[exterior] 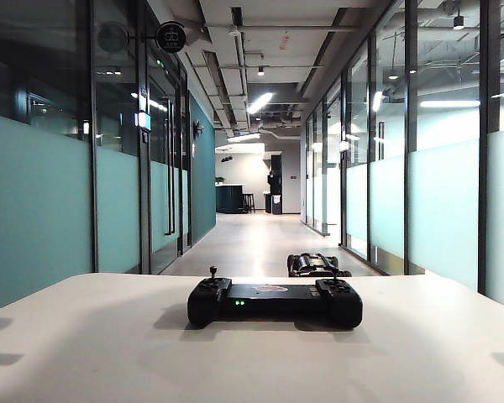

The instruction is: Push the left joystick on the remote control sitting on the white table forward to make the robot dog walk in a straight line until it approaches the door.

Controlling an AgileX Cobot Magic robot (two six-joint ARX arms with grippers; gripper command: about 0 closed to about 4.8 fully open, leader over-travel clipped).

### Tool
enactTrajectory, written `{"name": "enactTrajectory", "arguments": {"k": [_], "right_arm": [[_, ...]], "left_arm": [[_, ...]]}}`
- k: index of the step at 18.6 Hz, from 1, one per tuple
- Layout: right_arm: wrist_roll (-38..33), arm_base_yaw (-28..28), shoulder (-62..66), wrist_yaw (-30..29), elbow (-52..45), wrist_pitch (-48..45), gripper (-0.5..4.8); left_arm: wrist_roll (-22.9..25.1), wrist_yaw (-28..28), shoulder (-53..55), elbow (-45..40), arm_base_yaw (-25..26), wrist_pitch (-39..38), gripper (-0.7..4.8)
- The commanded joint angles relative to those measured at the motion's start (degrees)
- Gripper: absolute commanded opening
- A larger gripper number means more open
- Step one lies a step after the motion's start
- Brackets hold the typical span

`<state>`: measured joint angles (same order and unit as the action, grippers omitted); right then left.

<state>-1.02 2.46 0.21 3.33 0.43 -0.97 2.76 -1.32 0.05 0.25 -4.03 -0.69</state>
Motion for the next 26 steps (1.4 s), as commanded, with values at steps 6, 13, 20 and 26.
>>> {"name": "enactTrajectory", "arguments": {"k": [6, 13, 20, 26], "right_arm": [[1.57, 0.09, -0.11, 0.83, 2.19, -2.75, -0.06], [1.75, 0.11, 3.96, 0.59, 7.52, -2.89, -0.06], [1.73, 1.22, 19.02, -4.87, 9.84, -13.75, -0.06], [1.70, 5.97, 31.41, -4.83, 10.71, -22.67, -0.06]], "left_arm": [[-0.39, -6.01, 0.02, 1.33, -0.07, 3.87, -0.06], [-3.58, -3.67, 3.17, 3.34, -0.11, 7.80, -0.06], [-3.50, -1.57, 18.73, 6.54, -0.13, 18.34, -0.06], [-3.58, 4.55, 35.91, 10.78, -0.13, 27.08, -0.05]]}}
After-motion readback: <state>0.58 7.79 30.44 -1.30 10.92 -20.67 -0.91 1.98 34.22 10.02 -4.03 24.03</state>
